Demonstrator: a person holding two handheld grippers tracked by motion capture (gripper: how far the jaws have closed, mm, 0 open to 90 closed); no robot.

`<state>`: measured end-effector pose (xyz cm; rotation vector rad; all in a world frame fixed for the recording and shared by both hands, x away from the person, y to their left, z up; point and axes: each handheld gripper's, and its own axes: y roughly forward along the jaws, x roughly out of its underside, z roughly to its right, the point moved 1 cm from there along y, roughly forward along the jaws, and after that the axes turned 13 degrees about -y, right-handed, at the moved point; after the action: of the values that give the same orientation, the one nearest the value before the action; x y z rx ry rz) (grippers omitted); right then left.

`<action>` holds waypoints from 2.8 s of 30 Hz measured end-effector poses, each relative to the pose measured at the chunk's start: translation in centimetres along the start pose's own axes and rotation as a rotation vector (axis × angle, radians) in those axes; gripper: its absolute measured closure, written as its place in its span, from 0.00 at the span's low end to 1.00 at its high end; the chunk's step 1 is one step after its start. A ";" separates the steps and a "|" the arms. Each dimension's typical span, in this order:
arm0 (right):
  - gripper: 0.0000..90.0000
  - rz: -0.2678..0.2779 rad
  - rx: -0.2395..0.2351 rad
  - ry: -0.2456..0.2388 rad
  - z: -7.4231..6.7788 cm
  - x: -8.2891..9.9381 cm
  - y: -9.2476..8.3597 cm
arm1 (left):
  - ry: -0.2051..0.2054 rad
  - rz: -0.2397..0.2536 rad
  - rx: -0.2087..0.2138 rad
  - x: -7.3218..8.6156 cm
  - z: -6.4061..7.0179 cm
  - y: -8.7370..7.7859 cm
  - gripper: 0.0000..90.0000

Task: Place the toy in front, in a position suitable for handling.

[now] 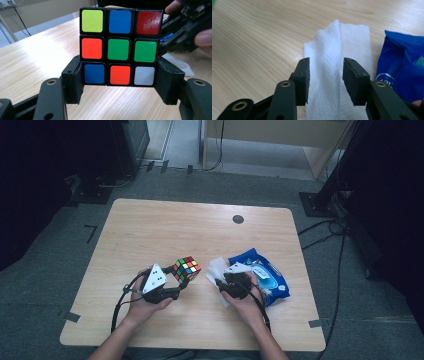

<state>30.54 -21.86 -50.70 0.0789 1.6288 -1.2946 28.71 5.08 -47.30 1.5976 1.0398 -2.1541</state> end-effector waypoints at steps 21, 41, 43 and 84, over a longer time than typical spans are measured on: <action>1.00 0.189 -0.044 0.064 -1.0 -2.6 -4.4 | 0.040 -0.026 0.013 0.4 0.9 0.6 0.38; 1.00 0.403 -0.072 -0.009 -5.2 -5.1 -7.5 | 0.084 -0.001 0.092 0.0 3.6 0.5 0.39; 1.00 0.396 -0.061 0.018 -4.7 -4.8 -7.2 | 0.079 0.007 0.095 -0.1 3.5 0.3 0.39; 0.99 0.266 -0.021 0.093 -1.8 -2.7 -4.9 | 0.065 0.030 0.075 -0.4 2.7 -0.2 0.39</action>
<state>27.80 -21.19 -45.54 0.3365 1.6469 -1.0831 26.82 3.33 -46.52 1.7157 0.9575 -2.1583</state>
